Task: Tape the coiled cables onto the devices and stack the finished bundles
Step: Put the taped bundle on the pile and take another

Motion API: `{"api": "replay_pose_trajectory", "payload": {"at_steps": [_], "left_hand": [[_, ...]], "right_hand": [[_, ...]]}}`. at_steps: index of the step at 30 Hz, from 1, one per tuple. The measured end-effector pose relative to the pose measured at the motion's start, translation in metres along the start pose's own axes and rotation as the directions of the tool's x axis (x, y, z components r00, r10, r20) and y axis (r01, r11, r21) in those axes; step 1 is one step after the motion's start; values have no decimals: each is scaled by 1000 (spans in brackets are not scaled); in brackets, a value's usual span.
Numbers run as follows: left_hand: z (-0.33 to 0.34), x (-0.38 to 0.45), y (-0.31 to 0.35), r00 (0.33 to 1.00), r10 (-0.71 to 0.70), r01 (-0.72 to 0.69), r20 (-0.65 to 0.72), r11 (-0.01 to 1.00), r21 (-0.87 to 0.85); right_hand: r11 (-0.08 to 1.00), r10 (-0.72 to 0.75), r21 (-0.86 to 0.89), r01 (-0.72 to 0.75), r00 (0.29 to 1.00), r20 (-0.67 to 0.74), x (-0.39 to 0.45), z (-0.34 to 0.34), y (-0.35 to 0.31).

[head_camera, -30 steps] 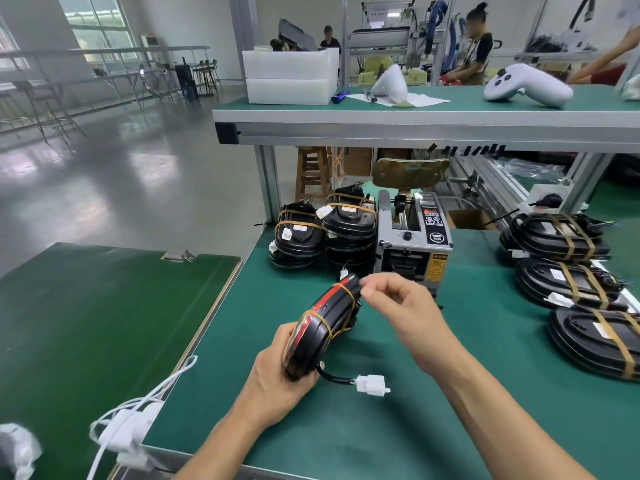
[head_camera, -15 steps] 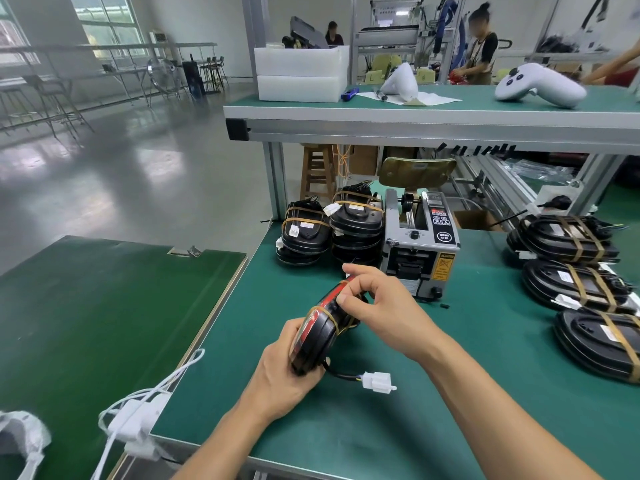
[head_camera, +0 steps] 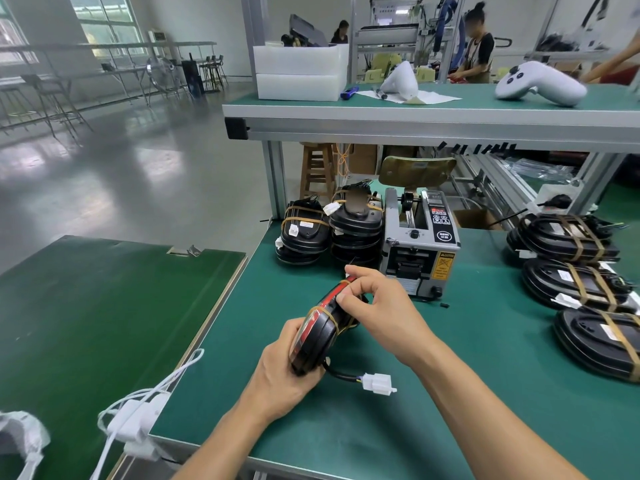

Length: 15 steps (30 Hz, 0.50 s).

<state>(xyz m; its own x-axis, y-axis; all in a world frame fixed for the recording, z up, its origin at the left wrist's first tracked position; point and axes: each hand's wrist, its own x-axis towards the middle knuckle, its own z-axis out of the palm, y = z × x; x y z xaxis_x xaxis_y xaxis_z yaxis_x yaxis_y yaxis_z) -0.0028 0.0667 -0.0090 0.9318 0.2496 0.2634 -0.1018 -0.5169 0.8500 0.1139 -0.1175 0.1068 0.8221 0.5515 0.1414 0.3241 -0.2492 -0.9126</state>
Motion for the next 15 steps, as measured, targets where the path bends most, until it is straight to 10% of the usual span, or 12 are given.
{"api": "replay_pose_trajectory", "payload": {"at_steps": [15], "left_hand": [[-2,-1,5,1000,0,0,-7,1000,19]], "right_hand": [[999,-23,-50,20,999,-50,-1,3,4]]}}
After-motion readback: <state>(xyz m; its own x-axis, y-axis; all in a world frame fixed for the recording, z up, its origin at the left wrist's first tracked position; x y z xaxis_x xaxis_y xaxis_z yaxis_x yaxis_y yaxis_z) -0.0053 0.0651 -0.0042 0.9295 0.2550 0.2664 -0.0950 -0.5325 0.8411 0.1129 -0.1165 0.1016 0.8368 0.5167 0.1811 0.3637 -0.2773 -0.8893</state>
